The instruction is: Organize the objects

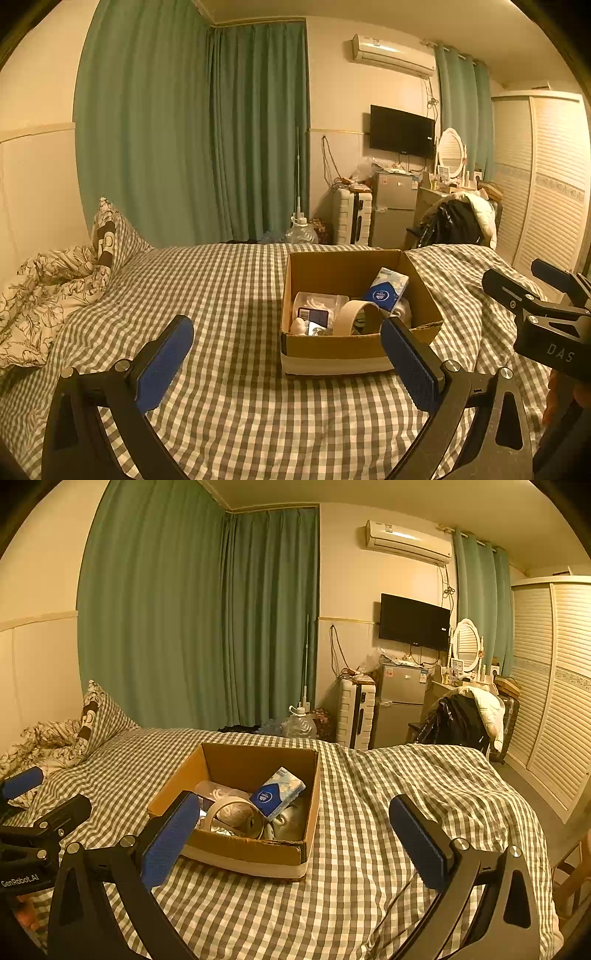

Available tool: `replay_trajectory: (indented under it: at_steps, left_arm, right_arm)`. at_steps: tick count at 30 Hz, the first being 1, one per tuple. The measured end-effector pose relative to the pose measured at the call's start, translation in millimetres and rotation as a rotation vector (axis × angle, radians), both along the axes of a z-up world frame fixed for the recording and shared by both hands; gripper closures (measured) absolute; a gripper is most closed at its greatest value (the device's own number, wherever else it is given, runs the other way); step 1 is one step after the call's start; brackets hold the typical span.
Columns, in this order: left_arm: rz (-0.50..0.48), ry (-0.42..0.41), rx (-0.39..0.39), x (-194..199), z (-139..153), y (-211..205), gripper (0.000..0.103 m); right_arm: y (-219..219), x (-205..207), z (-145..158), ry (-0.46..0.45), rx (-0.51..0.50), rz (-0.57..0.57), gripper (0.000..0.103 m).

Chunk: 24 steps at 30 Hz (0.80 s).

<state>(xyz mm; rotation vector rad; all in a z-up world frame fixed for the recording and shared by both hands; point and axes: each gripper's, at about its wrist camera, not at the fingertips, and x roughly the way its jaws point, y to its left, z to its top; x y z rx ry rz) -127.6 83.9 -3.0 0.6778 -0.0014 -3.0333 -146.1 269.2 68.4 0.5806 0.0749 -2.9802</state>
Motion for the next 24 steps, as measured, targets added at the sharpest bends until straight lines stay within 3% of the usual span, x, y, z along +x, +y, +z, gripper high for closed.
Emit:
replay_trajectory:
  at_steps: [24]
  left_arm:
    - [-0.004,0.002,-0.014,2.6,-0.9,2.5,0.000]
  right_arm:
    - [-2.8,-1.2,-1.9,-0.010,0.001,0.004,0.000]
